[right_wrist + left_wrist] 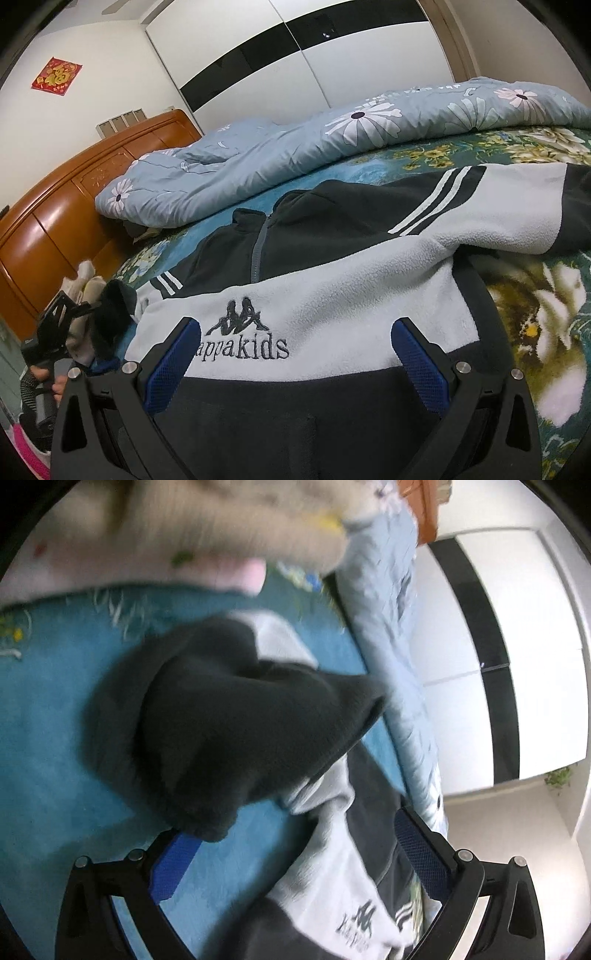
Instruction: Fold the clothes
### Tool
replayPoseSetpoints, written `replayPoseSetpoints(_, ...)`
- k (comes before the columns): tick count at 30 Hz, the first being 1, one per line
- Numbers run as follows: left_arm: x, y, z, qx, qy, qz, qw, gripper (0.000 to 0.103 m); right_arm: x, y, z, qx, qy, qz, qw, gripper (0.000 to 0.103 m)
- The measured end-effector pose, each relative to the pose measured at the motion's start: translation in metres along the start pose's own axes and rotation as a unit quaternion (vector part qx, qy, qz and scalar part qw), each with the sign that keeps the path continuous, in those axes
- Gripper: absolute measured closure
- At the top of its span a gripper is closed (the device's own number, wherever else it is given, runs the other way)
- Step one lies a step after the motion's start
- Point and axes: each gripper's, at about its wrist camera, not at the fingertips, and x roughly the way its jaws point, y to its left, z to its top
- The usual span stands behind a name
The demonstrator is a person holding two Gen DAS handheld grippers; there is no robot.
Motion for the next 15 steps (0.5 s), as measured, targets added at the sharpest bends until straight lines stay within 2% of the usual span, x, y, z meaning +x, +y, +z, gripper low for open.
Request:
replayPoseSetpoints(1,-0.003,-0.005,-0.001,0.012,-0.018,0.006,0.9998,0.001,0.000,0.000,0.000,0.000,0.002,0.000,1.000,0.000)
replayPoseSetpoints(3,-0.012,-0.014,-0.002,0.050,-0.063,0.042,0.9959,0.001,0.002,0.002,-0.002,-0.004,0.006,0.001,1.000,0.000)
replayPoseSetpoints(4,-0.016,-0.013,0.001,0.051,-0.072,0.046,0.9950,0.001,0.002,0.003,-0.002,-0.005,0.008,0.002,1.000,0.000)
replayPoseSetpoints(7,-0.026,0.004,0.004,0.001,-0.077,0.017,0.9969,0.001,0.002,0.004,-0.003,-0.009,0.011,0.008,1.000,0.000)
replayPoseSetpoints(10,-0.046,0.020,0.012,-0.040,-0.095,-0.005,0.9947,0.001,0.001,0.002,-0.003,-0.006,0.013,0.008,1.000,0.000)
replayPoseSetpoints(11,-0.051,0.022,0.013,-0.047,-0.102,-0.017,0.9935,0.001,0.001,0.001,-0.004,-0.006,0.014,0.008,1.000,0.000)
replayPoseSetpoints(13,-0.058,0.013,0.017,-0.030,-0.114,-0.039,0.9923,0.000,0.000,0.001,-0.004,-0.007,0.015,0.009,1.000,0.000)
replayPoseSetpoints(15,-0.051,0.013,0.024,-0.036,-0.111,-0.033,0.9927,0.000,-0.001,0.000,-0.004,-0.007,0.015,0.008,1.000,0.000)
